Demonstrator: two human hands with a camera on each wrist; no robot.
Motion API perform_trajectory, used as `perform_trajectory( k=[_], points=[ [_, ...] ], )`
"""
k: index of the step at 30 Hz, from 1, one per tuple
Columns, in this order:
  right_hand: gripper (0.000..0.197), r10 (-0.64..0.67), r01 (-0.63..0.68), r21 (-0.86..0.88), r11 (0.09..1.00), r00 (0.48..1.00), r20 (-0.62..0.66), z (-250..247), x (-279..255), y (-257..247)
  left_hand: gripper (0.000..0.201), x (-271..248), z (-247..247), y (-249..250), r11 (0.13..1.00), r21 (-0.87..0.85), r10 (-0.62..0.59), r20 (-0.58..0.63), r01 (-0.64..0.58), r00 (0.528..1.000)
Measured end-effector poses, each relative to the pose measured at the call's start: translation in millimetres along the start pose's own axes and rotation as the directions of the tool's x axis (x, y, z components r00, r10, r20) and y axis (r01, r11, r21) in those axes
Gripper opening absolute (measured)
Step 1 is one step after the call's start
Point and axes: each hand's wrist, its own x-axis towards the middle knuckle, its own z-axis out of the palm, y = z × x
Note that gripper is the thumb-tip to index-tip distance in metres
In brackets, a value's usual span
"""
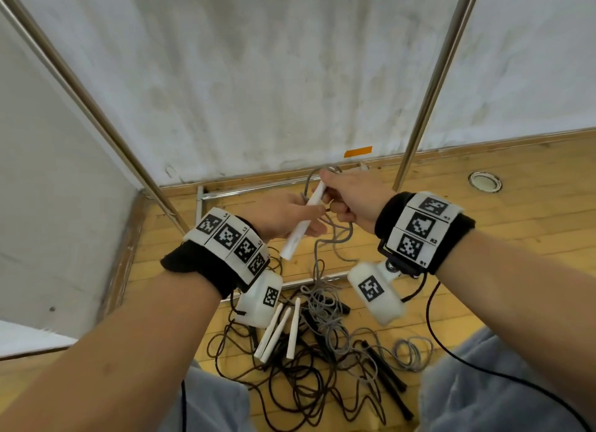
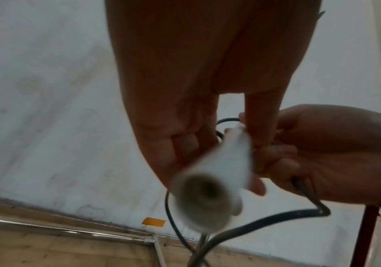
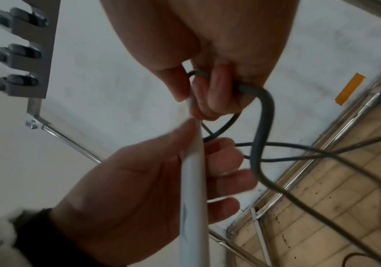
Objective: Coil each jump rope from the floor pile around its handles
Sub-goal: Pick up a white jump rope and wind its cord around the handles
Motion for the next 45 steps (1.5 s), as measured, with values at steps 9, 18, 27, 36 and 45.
perform_trajectory(
  k=[9, 18, 27, 36, 45],
  points=[
    [0.041, 0.057, -0.082, -0.103, 0.991, 0.973, -0.224, -20.8, 6.7, -10.1, 0.026, 10.8, -11.7, -17.9, 0.641, 0.748, -0.034, -0.196, 0.171, 0.980],
    [0.038, 0.117, -0.118, 0.619, 0.776, 0.992, 0.043, -22.7, 4.0, -15.1, 0.026, 3.6, -29.1, -14.7, 0.823, 0.556, 0.078, -0.310, 0.114, 0.947],
    [0.038, 0.032, -0.110, 0.796, 0.595, 0.993, 0.113, -12.6, -2.3, -22.4, 0.016, -3.9, 16.0, -6.0, 0.958, 0.130, 0.272, -0.116, -0.257, 0.955],
    [0.043, 0.014, 0.080, 0.826, 0.559, 0.994, -0.105, -52.4, 6.9, -43.8, 0.021, 0.5, 14.5, -23.3, 0.818, 0.556, 0.196, -0.034, -0.145, 0.980],
    [0.065, 0.185, -0.098, 0.592, 0.800, 0.979, -0.088, -53.4, 7.0, -20.1, 0.020, 3.1, -3.3, -4.7, 0.945, -0.157, 0.225, -0.328, -0.288, 0.917]
  ],
)
